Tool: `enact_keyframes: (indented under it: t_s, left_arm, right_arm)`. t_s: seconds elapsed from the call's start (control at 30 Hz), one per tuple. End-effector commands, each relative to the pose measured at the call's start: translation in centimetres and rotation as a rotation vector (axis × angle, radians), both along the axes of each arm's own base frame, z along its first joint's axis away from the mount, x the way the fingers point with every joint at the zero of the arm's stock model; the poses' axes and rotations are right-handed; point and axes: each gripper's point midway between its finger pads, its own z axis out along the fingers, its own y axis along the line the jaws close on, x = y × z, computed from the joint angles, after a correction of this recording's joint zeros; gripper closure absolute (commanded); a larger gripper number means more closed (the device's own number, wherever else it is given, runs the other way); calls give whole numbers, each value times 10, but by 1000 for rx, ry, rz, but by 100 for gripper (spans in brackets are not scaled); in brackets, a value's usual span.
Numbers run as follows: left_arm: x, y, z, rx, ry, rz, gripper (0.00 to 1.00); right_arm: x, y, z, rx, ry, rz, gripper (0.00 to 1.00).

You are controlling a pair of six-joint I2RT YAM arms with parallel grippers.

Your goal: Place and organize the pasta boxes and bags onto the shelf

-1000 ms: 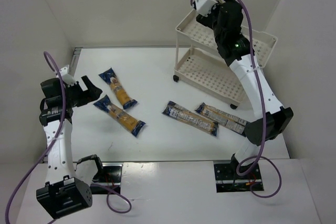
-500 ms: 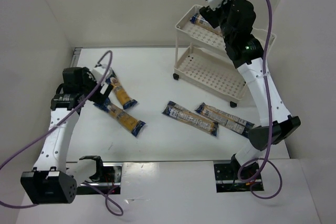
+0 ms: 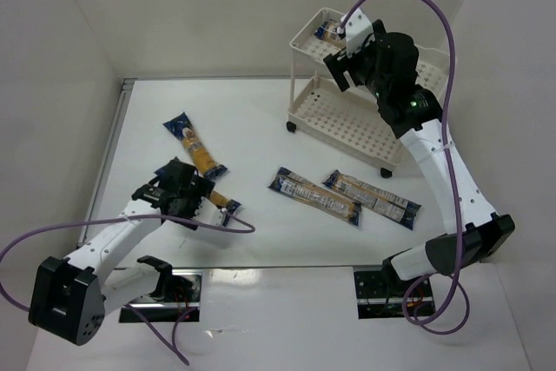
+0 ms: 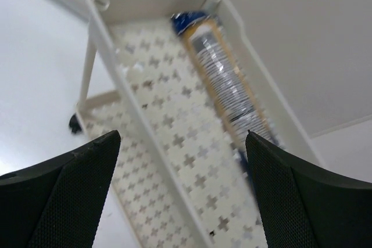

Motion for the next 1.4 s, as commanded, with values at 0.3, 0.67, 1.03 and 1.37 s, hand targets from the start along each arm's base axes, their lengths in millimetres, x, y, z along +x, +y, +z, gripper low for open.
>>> enact_keyframes:
  t_s: [0.3,0.67,1.03,1.37]
  left_arm:
    - [40,-23,-20,23,126,-75,0]
    - [26,-6,-64,121,303,-9,0]
    - [-4,-3,-106,102,419,47,72]
    - [29,-55,-1,-374,206,324,100]
  right_arm:
    - [-16,24,-59,46,184,136,6]
    - [-7,30,-65,48,189,148,6]
    - [-13,32,-73,64,212,161,13]
    - [-29,27,-56,105,170,155,57]
